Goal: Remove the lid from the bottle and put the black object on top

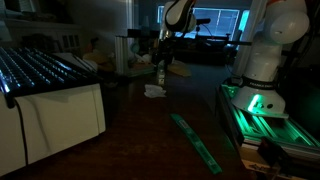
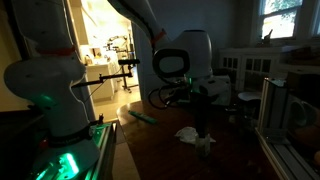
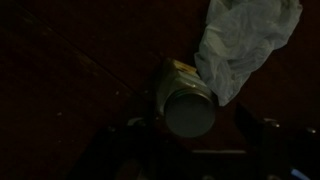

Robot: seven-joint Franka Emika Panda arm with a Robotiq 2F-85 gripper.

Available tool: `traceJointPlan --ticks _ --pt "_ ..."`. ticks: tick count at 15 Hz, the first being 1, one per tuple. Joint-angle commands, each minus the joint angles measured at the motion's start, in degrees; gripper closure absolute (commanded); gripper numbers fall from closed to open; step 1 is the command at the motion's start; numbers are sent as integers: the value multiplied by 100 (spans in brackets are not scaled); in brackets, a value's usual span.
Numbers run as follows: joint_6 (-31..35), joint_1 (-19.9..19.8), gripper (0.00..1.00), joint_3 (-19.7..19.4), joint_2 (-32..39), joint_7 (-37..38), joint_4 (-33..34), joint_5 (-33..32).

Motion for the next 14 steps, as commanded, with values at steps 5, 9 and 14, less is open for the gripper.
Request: traceJointPlan --ticks 5,9,14 --pt "224 49 27 -23 23 -219 -67 228" --pt "210 49 36 -21 -5 -280 -79 246" --pt "193 53 44 -11 -46 -342 -87 310"
